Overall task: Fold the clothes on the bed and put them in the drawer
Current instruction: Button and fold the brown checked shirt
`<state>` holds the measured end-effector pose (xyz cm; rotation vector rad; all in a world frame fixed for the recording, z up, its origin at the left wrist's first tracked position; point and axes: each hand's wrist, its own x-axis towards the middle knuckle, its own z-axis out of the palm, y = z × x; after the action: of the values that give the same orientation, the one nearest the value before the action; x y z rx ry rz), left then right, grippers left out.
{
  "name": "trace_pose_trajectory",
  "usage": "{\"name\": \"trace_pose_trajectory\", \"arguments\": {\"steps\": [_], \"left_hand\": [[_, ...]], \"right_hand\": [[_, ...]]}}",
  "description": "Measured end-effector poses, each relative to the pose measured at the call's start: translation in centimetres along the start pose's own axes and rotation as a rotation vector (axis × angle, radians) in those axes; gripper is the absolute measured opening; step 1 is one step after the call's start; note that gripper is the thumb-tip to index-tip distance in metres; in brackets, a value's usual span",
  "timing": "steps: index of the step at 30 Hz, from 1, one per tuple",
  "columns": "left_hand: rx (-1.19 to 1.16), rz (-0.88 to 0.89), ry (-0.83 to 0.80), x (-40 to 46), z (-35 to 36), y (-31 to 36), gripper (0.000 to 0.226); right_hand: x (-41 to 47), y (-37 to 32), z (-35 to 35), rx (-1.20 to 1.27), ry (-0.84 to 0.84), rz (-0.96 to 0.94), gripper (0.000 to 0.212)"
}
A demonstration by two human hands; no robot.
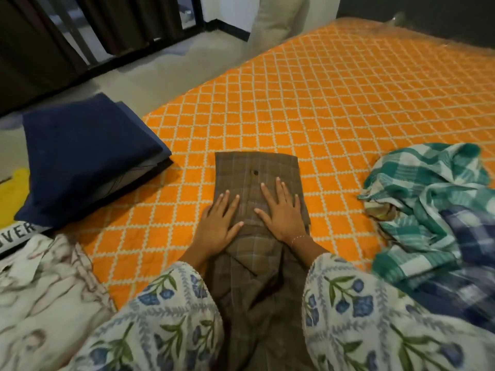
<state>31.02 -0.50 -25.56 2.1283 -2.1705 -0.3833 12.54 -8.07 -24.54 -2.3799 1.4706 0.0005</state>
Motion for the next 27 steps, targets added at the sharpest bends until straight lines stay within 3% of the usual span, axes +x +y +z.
{"name": "trace_pose_trajectory", "arguments": {"steps": [4,6,9,13,15,17,27], "left_hand": [[0.044,0.057,0.051,-4.7,-0.4,-2.6,0.066],[0.127,0.153,0.080,-8.0,-0.2,-4.2,0.076],[0.263,0.295,0.094,-10.2,-0.6,-4.9,0.082],[0.373,0.434,-0.027,-11.8,-1.6,-4.2,0.104],[0.379,0.455,-0.043,-13.2,-1.5,-3.6,0.111],[0.323,0.468,-0.026,-14.2,-0.8,-2.5,0.113],[0.322,0.434,-0.204,-15.6,-0.5,-0.6,0.093]], "right_hand": [[-4.0,2.1,-0.5,-0.005,0.117,-0.227,0.059],[-7.2,4.0,0.5,-0.088,0.087,-0.366,0.061],[-9.5,4.4,1.4,-0.139,-0.008,-0.415,0.074],[-11.0,4.5,-0.5,-0.274,-0.170,-0.543,0.076],[-11.9,5.9,-1.5,-0.387,-0.216,-0.608,0.099],[-12.4,6.3,-2.1,-0.441,-0.129,-0.690,0.120],[-14.5,7.6,-2.8,-0.439,-0.161,-0.688,0.122]]}}
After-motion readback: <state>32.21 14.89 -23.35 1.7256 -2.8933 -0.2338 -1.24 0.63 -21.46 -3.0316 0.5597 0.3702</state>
